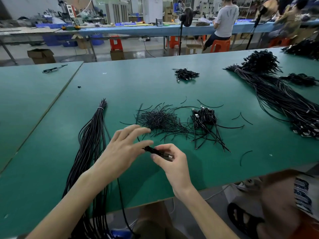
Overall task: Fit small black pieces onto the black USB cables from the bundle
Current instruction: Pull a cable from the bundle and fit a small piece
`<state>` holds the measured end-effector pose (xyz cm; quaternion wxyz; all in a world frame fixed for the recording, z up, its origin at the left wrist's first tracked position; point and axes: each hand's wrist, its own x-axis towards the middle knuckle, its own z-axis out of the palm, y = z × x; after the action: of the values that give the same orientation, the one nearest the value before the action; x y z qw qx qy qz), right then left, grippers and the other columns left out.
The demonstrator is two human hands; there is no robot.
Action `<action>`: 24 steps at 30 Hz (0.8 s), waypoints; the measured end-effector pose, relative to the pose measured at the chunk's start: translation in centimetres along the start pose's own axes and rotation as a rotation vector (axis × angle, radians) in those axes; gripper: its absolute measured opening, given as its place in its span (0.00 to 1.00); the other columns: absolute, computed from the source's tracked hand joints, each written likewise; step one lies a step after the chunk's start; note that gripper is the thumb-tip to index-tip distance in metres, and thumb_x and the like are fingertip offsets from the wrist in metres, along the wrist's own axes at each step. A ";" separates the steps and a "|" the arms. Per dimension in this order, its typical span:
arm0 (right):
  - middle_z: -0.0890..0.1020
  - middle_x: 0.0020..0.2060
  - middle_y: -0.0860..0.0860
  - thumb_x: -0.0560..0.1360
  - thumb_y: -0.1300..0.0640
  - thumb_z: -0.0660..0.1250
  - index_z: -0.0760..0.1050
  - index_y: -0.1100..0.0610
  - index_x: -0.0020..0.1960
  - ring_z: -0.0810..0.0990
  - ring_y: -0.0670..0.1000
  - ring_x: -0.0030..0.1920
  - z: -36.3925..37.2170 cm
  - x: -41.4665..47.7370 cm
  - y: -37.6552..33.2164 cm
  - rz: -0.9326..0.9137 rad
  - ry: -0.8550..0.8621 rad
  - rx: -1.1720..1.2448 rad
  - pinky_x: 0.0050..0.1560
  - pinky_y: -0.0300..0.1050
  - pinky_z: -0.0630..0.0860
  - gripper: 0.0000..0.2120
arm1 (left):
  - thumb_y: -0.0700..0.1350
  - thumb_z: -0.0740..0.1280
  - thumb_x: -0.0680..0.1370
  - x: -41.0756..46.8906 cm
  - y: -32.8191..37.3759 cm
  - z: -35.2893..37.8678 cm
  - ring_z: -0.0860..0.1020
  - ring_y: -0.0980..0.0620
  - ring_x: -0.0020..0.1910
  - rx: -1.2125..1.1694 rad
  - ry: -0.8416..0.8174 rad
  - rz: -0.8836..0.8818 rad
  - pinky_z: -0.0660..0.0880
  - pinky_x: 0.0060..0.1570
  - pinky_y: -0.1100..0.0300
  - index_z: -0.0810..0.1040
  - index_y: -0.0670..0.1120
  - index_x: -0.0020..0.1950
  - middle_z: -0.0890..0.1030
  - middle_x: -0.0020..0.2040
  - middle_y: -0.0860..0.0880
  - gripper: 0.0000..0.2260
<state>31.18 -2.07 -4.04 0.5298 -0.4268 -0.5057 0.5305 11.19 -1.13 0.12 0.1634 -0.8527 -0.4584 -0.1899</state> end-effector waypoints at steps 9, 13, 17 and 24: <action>0.87 0.45 0.49 0.75 0.65 0.75 0.85 0.53 0.53 0.83 0.45 0.47 -0.3 0.1 -0.4 0.014 0.055 0.209 0.48 0.38 0.79 0.10 | 0.53 0.69 0.81 1.3 2.0 0.5 0.78 0.55 0.45 -0.227 -0.095 -0.093 0.67 0.52 0.59 0.84 0.51 0.54 0.79 0.44 0.59 0.07; 0.85 0.47 0.49 0.81 0.55 0.70 0.81 0.55 0.60 0.82 0.47 0.47 -0.3 0.4 -0.2 0.092 0.129 0.323 0.46 0.42 0.78 0.09 | 0.48 0.71 0.80 3.4 2.6 -0.3 0.79 0.58 0.40 -0.578 -0.089 -0.390 0.73 0.45 0.63 0.85 0.49 0.49 0.82 0.40 0.57 0.04; 0.84 0.46 0.51 0.85 0.59 0.63 0.78 0.56 0.60 0.83 0.47 0.43 -0.3 0.4 0.0 0.136 0.109 0.273 0.45 0.42 0.79 0.07 | 0.50 0.71 0.81 7.6 1.8 -1.1 0.77 0.53 0.30 -0.936 -0.091 -0.645 0.74 0.34 0.62 0.84 0.46 0.41 0.83 0.32 0.48 0.11; 0.82 0.43 0.52 0.82 0.64 0.66 0.77 0.56 0.60 0.82 0.46 0.39 0.0 -0.1 -0.4 0.116 -0.135 0.037 0.43 0.39 0.78 0.08 | 0.50 0.72 0.80 15.5 2.8 2.2 0.81 0.56 0.31 -1.177 -0.204 -0.909 0.78 0.39 0.62 0.85 0.39 0.47 0.86 0.39 0.45 0.14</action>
<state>31.25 -2.23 -3.63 0.4709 -0.4086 -0.5048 0.5970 21.75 9.53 5.27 -0.4574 -0.5393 -0.6009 -0.3726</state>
